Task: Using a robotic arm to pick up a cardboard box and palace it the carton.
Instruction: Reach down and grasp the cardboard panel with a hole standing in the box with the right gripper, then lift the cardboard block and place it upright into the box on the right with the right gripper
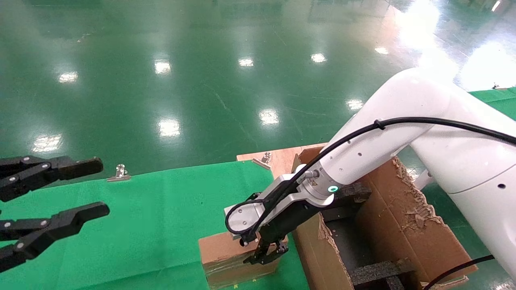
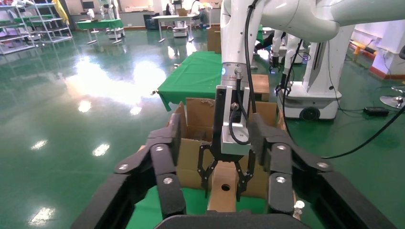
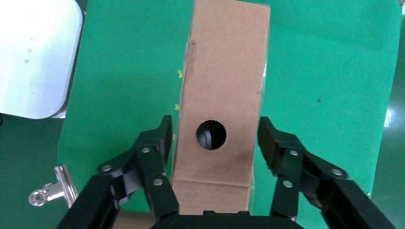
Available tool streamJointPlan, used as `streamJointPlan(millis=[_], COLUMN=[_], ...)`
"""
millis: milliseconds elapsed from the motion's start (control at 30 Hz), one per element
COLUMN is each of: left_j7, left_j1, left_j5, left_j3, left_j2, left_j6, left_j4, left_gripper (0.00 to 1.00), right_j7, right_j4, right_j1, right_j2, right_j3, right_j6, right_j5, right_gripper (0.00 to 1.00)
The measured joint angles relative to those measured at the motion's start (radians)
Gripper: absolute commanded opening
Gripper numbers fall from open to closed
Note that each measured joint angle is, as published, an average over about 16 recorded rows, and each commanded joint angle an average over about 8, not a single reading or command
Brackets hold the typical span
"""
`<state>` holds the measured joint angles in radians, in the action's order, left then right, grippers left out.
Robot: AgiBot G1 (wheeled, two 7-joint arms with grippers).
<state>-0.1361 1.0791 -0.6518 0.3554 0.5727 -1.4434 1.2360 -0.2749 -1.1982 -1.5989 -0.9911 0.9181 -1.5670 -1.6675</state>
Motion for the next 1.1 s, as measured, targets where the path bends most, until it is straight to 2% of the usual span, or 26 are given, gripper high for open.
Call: streamJointPlan(millis=[433,633,833,1100], left_j7=[0.000,0.000,0.000,0.000], left_j1=[0.000,0.000,0.000,0.000], left_j5=[0.000,0.000,0.000,0.000], left_j3=[0.000,0.000,0.000,0.000], left_j2=[0.000,0.000,0.000,0.000], left_j6=[0.000,0.000,0.000,0.000], left_j4=[0.000,0.000,0.000,0.000], left_gripper=[1.00,1.00,1.00,1.00], right_j7=[0.000,0.014,0.056,0.150], right_j4=[0.002,0.024,0.081,0.192], right_j1=[-0.002,-0.037,-0.131,-0.333], right_j2=[0.001,0.003,0.006,0.017], right_j3=[-0.002,-0.002,0.012,0.086], right_j6=[0.001,-0.004,-0.014,-0.028], right_j5=[0.004,0.029,0.089,0.215], right_gripper=[0.00,0.00,0.00,0.00])
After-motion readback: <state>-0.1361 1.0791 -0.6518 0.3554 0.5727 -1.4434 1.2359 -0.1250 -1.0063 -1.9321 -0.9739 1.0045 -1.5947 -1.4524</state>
